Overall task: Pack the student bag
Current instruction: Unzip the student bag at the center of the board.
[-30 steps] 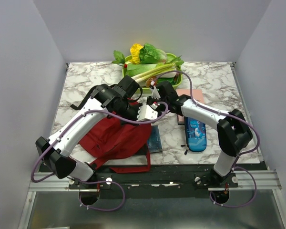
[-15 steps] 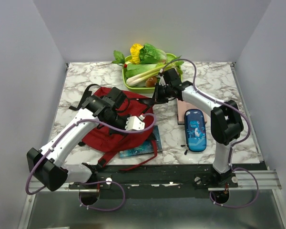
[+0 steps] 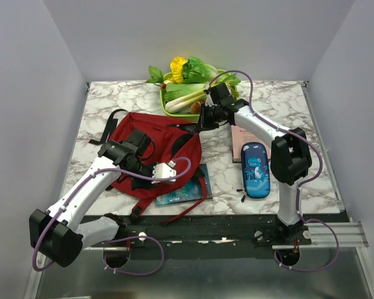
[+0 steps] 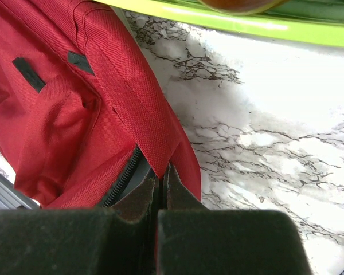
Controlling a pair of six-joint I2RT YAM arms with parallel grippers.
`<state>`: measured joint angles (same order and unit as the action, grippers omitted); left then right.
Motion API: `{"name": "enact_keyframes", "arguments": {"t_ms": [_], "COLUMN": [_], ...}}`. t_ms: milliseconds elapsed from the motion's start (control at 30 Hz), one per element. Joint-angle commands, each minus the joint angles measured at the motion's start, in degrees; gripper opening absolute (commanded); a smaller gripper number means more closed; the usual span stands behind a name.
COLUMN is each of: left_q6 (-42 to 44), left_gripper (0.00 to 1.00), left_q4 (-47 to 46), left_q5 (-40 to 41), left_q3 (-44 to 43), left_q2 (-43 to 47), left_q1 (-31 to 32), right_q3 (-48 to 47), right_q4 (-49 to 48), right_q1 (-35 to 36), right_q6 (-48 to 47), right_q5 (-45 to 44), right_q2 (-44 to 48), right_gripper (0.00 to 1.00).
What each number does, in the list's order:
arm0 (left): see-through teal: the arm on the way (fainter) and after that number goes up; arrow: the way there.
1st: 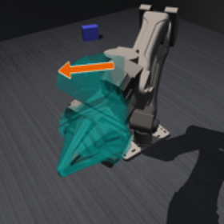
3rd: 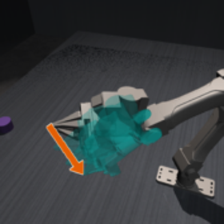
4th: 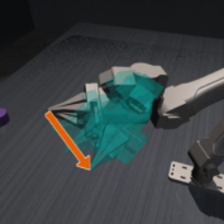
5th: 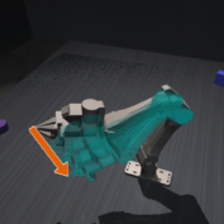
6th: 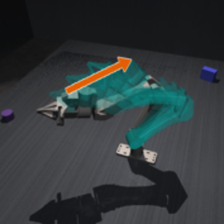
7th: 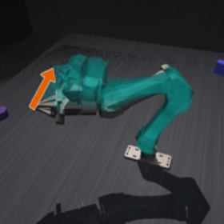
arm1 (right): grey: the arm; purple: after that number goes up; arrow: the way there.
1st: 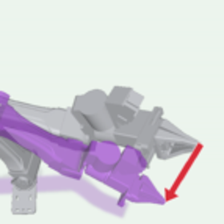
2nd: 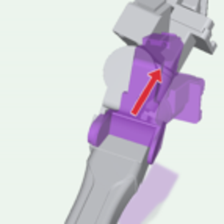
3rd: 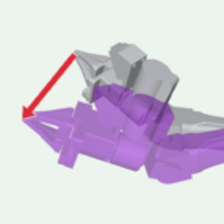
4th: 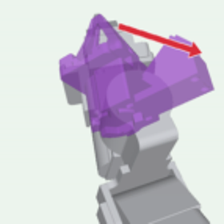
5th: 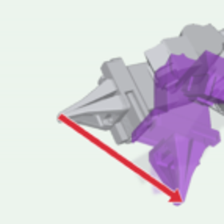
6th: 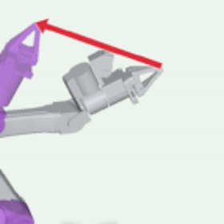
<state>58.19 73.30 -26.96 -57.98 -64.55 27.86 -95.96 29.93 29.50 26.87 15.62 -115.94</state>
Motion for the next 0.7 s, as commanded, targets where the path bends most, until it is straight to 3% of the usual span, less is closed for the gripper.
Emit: {"name": "enact_keyframes", "arguments": {"t_ms": [0,167,233,300,333,433,467,500,567,667], "left_q6": [-0.37,5.61,6.23,3.44,-3.98,-15.53,-24.09,-27.83,-36.43,-41.30], "left_gripper": [0.01,0.05,0.40,0.65,0.71,0.92,0.99,0.99,0.99,0.99], "left_q4": [6.41,12.56,13.28,7.96,4.69,-9.63,-13.75,-21.97,-28.79,-36.10], "left_q5": [-2.30,-4.15,-3.54,-3.10,-3.53,-5.82,-5.91,-5.74,-5.73,-7.13], "left_q3": [2.34,3.92,5.23,5.33,3.94,-0.71,-1.87,-3.01,-5.91,-9.08], "left_q2": [-0.83,-1.89,-1.11,2.31,3.46,5.14,4.97,4.36,3.13,-1.18], "left_q1": [-0.17,-0.17,-0.17,-0.17,-0.17,-0.35,-0.35,-0.43,-0.35,-0.35], "right_q3": [1.48,3.32,3.68,4.72,5.25,8.50,9.29,9.82,11.32,13.43], "right_q4": [-1.72,-1.98,-2.24,-2.60,-3.47,-6.10,-6.55,-6.90,-7.26,-8.40], "right_q1": [-1.72,-1.72,-1.72,-1.72,-1.64,-1.55,-1.55,-1.55,-1.20,-0.58], "right_q6": [-1.91,-2.53,-2.53,-2.09,-1.83,-0.60,-0.07,0.02,0.20,0.37], "right_q5": [-3.57,-4.02,-3.23,-1.92,-1.30,0.90,1.25,2.04,2.57,3.45], "right_q2": [2.82,4.49,4.76,5.37,5.63,7.39,7.92,8.53,9.41,11.26], "right_gripper": [0.01,0.01,0.01,0.01,0.01,0.01,0.01,0.01,0.01,0.01]}}
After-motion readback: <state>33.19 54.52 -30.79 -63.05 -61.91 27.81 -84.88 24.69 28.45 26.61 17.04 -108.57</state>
